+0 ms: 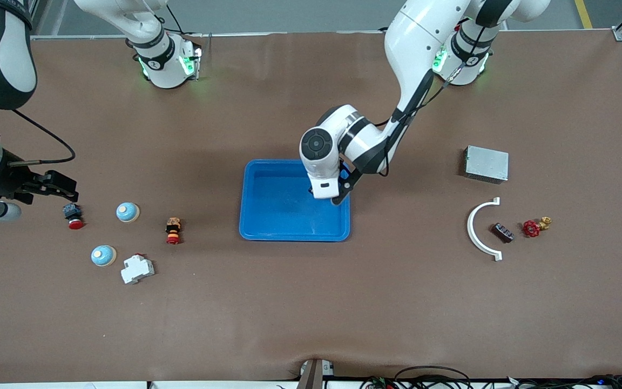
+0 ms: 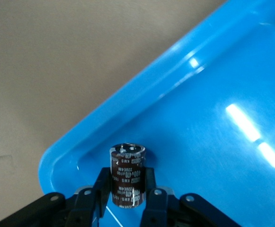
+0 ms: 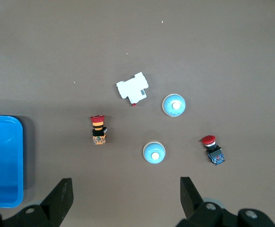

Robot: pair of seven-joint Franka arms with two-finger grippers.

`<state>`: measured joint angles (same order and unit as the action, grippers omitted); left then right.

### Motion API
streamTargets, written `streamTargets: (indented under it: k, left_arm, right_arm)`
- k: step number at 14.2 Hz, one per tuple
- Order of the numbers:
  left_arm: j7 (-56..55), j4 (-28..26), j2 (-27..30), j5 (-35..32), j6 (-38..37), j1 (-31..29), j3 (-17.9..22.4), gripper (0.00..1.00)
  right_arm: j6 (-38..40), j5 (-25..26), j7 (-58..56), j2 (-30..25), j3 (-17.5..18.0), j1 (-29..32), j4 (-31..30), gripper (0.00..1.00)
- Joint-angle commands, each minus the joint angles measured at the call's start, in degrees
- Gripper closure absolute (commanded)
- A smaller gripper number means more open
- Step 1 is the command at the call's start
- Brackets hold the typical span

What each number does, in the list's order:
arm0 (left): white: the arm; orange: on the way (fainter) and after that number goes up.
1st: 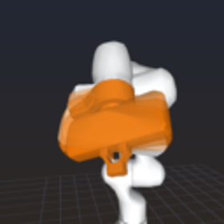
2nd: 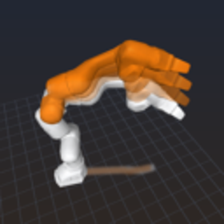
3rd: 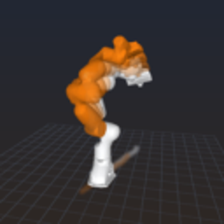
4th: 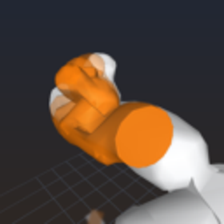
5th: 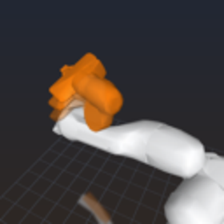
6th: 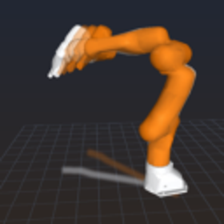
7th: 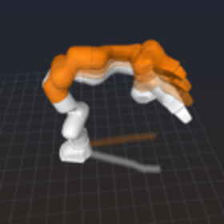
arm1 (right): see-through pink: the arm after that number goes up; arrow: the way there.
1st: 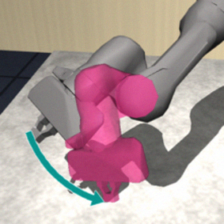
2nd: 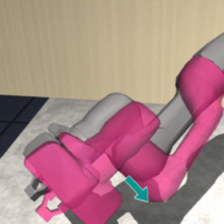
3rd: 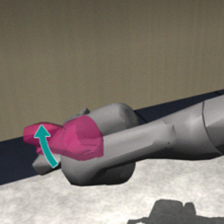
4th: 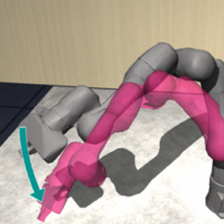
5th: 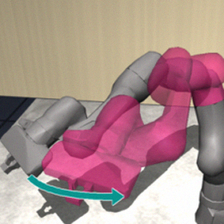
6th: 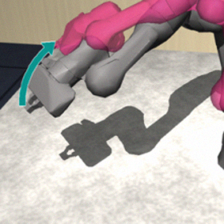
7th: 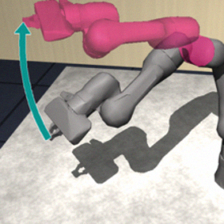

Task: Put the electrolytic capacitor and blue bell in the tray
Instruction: 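Lower the capacitor into the blue tray and open the left gripper, then reach the left gripper to the second capacitor while the right gripper reaches a bell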

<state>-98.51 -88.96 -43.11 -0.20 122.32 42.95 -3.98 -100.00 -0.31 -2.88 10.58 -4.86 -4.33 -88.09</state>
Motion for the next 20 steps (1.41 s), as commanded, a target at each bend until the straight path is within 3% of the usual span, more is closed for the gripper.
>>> streamTargets:
  k: [1,5,11,15,20]
  left_arm:
    - [-4.22,0.27,1.27,0.11,-0.59,-0.50,0.55,0.00]
    - [-3.79,1.06,4.07,-0.68,-0.68,-3.47,2.65,0.00]
    - [9.26,0.37,10.32,-7.53,-9.64,-17.79,4.41,0.00]
    - [24.65,-2.54,11.82,-14.03,-10.44,-28.51,4.24,0.00]
    - [42.07,-2.89,10.94,-14.57,-8.95,-39.15,4.15,0.00]
  right_arm:
    - [0.25,0.57,-0.46,2.76,-0.06,-0.41,1.16,0.00]
    - [-2.30,0.75,-0.46,8.31,-0.15,0.38,1.16,0.00]
    - [-5.29,0.22,-14.08,15.08,-0.33,7.58,-2.87,0.00]
    - [-15.90,0.22,-15.66,14.92,-0.33,9.26,-13.57,0.00]
    - [-27.68,-0.39,-14.97,13.42,-0.24,7.68,-24.75,0.00]
